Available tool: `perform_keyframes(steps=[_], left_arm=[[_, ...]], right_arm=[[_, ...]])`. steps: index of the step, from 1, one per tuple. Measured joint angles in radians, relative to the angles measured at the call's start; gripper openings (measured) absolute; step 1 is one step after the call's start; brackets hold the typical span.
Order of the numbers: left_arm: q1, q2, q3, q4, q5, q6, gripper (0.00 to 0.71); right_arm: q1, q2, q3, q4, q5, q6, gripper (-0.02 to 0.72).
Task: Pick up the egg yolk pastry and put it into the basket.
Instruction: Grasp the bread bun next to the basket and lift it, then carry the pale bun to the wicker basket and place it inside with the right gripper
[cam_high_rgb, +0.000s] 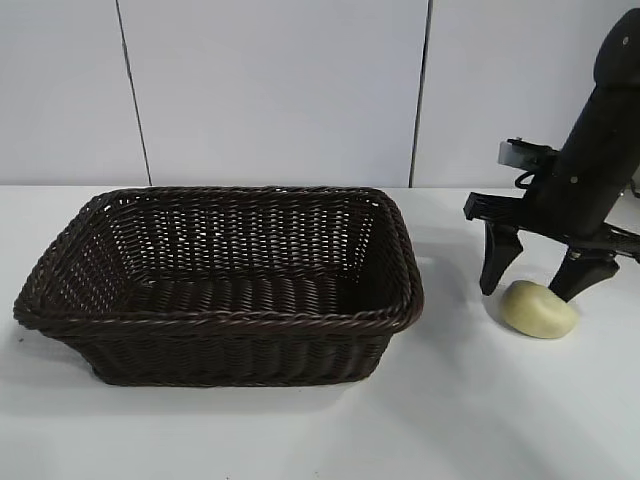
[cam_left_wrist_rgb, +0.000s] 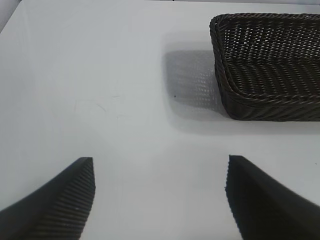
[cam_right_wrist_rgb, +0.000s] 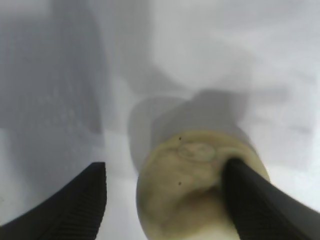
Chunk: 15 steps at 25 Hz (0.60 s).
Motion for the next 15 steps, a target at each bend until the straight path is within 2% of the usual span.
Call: perform_keyframes(steps=[6, 11, 15], left_arm=[[0.0, 0.0, 0.0, 0.0, 0.0, 0.0, 0.535], [0.0, 0.0, 0.0, 0.0, 0.0, 0.0, 0.535], [0.0, 0.0, 0.0, 0.0, 0.0, 0.0, 0.535]], right_arm=[[0.0, -0.032, -0.071, 0.003, 0.104, 0.0, 0.032], [0.0, -0.134, -0.19, 0.039, 0.19, 0.0, 0.029], [0.0, -0.194, -0.231, 0.049, 0.213, 0.0, 0.029]])
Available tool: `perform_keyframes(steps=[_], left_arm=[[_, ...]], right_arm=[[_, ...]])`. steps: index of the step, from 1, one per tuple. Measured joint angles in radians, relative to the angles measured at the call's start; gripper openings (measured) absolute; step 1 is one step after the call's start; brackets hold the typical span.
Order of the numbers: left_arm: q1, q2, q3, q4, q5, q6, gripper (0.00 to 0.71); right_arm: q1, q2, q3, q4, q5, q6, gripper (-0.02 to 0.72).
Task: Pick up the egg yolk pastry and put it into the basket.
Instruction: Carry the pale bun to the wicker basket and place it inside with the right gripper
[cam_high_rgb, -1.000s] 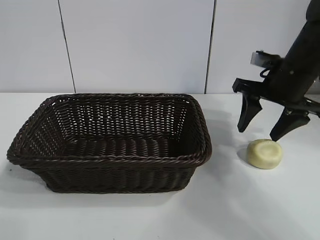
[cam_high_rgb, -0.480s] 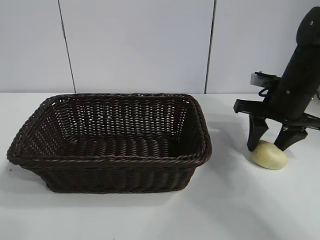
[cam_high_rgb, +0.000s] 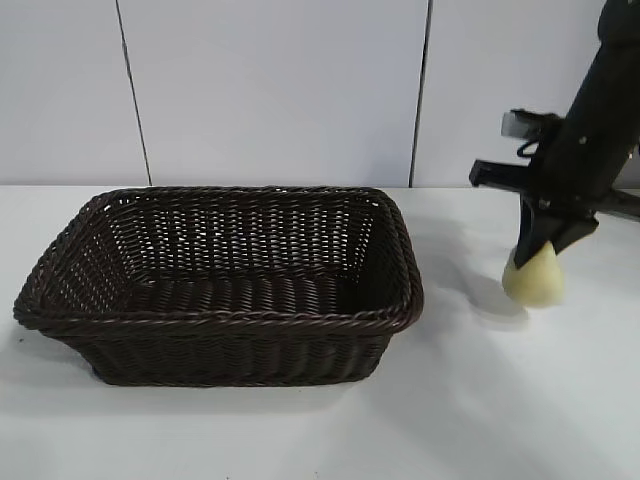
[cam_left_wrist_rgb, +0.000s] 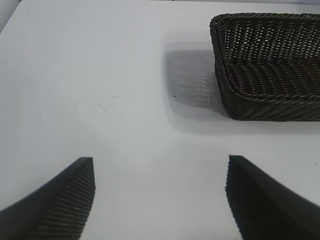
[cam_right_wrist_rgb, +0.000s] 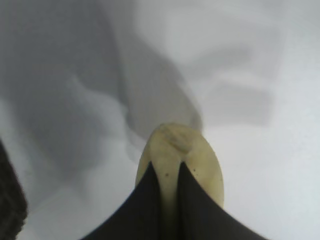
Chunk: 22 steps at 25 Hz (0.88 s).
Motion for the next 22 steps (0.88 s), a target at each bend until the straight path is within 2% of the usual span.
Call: perform_keyframes(steps=[3, 6, 9, 13, 22], left_arm=[[0.0, 0.0, 0.0, 0.0, 0.0, 0.0, 0.535], [0.0, 0.0, 0.0, 0.0, 0.0, 0.0, 0.535], [0.0, 0.0, 0.0, 0.0, 0.0, 0.0, 0.535], [0.0, 0.0, 0.0, 0.0, 0.0, 0.0, 0.535], [0.0, 0.0, 0.0, 0.0, 0.0, 0.0, 0.535]], right_arm=[[0.0, -0.017, -0.004, 0.019, 0.019, 0.0, 0.028], [0.003, -0.017, -0.004, 0.063, 0.022, -0.005, 0.024], [0.043, -0.017, -0.004, 0.09, 0.013, -0.027, 0.024], [0.146, -0.017, -0.004, 0.102, -0.025, -0.031, 0.024], [0.414, -0.017, -0.004, 0.108, -0.186, -0.031, 0.024]])
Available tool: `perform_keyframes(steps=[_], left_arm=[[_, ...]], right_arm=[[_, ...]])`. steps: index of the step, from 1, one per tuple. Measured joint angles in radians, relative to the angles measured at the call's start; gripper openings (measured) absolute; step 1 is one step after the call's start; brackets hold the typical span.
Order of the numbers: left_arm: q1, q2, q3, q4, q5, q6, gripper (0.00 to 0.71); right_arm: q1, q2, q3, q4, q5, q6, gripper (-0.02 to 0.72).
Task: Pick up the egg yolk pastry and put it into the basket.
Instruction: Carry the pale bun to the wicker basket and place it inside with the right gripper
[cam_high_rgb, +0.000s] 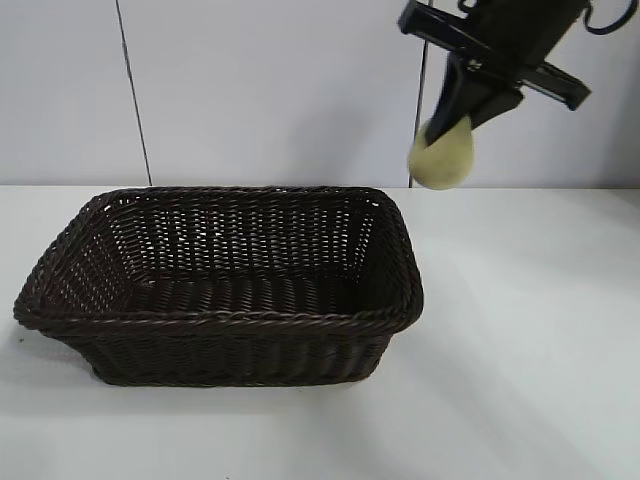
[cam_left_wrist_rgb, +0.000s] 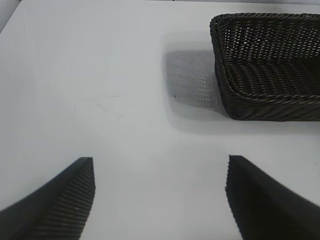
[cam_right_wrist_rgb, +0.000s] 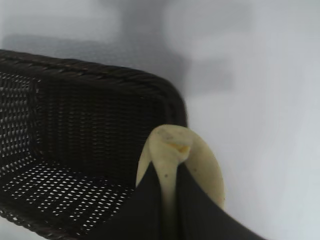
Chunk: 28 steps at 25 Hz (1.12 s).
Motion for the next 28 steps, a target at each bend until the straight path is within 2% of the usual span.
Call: perform_keyframes(steps=[7, 11, 22, 25, 28], left_arm=[[0.0, 0.0, 0.0, 0.0, 0.0, 0.0, 0.535], [0.0, 0.0, 0.0, 0.0, 0.0, 0.0, 0.535], [0.0, 0.0, 0.0, 0.0, 0.0, 0.0, 0.535], [0.0, 0.0, 0.0, 0.0, 0.0, 0.0, 0.535], [0.0, 0.0, 0.0, 0.0, 0.0, 0.0, 0.535]], right_arm=[[0.139, 0.025, 0.0, 0.0, -0.181, 0.0, 0.024], [0.183, 0.094, 0.0, 0.0, -0.246, 0.0, 0.024], [0.189, 0.302, 0.001, -0.006, -0.273, 0.004, 0.024], [0.189, 0.302, -0.001, -0.006, -0.285, 0.005, 0.088], [0.189, 0.288, -0.004, -0.008, -0.286, 0.005, 0.274]])
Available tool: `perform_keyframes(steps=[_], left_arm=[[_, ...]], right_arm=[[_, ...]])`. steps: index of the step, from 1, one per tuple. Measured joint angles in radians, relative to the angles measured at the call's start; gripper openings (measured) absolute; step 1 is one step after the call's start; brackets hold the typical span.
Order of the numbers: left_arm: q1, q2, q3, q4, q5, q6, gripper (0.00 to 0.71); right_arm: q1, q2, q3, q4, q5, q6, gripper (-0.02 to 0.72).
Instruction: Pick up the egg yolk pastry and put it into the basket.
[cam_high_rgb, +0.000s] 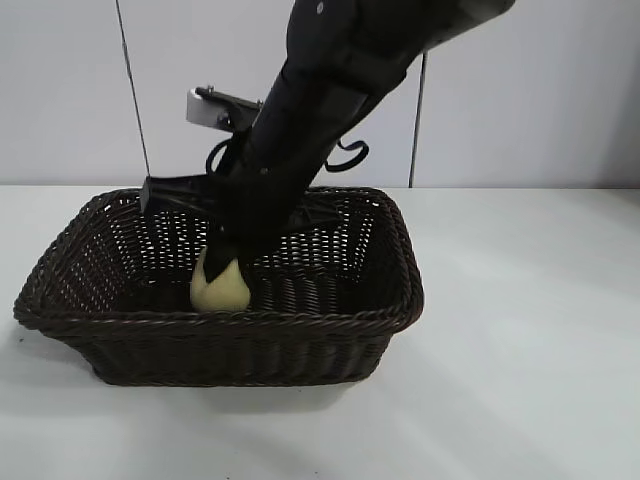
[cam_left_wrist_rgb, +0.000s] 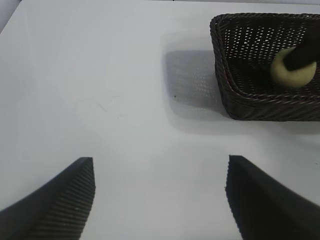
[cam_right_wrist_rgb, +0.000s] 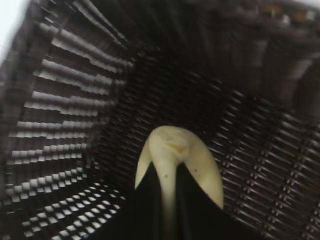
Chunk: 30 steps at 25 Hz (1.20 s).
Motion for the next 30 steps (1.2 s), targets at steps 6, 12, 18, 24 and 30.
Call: perform_keyframes(steps=[6, 12, 18, 24, 30], left_arm=[[0.0, 0.0, 0.0, 0.0, 0.0, 0.0, 0.535], [0.0, 0.0, 0.0, 0.0, 0.0, 0.0, 0.535], [0.0, 0.0, 0.0, 0.0, 0.0, 0.0, 0.535], [0.0, 0.0, 0.0, 0.0, 0.0, 0.0, 0.535], [0.0, 0.0, 0.0, 0.001, 0.0, 0.0, 0.535]], right_arm=[[-0.009, -0.093, 0.0, -0.046, 0.068, 0.026, 0.443], [-0.105, -0.162, -0.007, -0.074, 0.296, 0.121, 0.447], [-0.147, -0.177, -0.007, -0.081, 0.395, 0.13, 0.452], [-0.146, -0.177, -0.007, -0.08, 0.419, 0.13, 0.453], [-0.146, -0.185, -0.07, -0.122, 0.473, 0.131, 0.453]])
